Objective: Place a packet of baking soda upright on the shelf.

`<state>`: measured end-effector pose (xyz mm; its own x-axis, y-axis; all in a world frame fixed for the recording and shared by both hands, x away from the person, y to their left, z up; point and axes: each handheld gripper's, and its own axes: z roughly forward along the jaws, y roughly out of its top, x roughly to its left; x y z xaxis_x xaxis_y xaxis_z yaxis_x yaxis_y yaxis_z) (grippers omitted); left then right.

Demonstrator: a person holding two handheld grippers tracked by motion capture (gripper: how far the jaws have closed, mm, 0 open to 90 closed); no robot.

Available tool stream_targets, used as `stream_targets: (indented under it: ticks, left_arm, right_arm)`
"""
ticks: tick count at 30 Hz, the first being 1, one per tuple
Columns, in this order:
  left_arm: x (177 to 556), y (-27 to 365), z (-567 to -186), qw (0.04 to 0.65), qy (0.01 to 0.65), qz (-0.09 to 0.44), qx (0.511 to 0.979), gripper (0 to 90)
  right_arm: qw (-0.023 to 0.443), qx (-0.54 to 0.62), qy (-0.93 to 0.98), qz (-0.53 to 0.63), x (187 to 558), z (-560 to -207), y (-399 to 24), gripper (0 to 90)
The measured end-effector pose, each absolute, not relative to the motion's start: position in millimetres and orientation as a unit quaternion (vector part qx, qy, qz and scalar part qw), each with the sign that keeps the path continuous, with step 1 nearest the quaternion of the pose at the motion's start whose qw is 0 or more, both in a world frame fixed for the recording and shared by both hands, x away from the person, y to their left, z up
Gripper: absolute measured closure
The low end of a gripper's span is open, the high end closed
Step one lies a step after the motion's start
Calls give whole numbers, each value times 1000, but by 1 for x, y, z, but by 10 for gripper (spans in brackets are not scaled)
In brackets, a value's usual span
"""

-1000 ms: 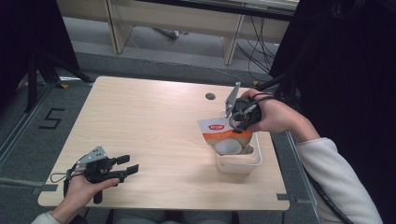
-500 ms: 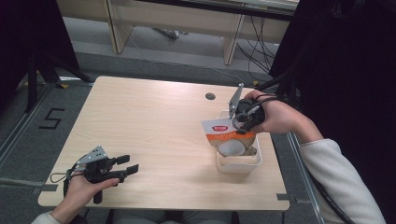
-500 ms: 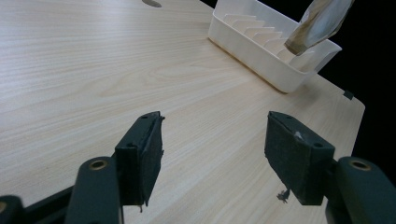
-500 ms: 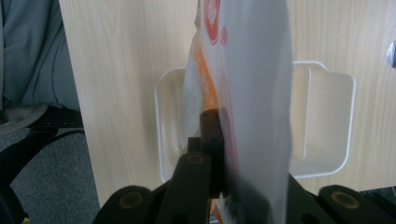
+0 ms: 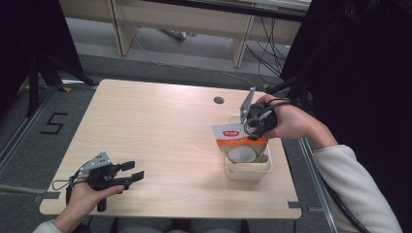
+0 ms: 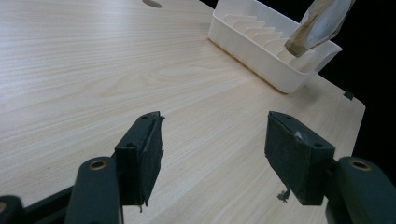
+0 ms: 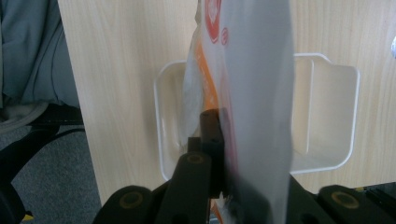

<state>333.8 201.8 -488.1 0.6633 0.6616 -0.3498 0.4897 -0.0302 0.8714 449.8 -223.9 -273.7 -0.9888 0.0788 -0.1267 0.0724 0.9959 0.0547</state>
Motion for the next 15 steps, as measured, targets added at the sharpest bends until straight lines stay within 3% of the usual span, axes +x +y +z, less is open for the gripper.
stream_targets:
  ticks: [15]
  left_arm:
    - [334,202,-488,571,405,72,710,360]
  right_arm:
    - [71,45,996,16,450,-272,-228,900]
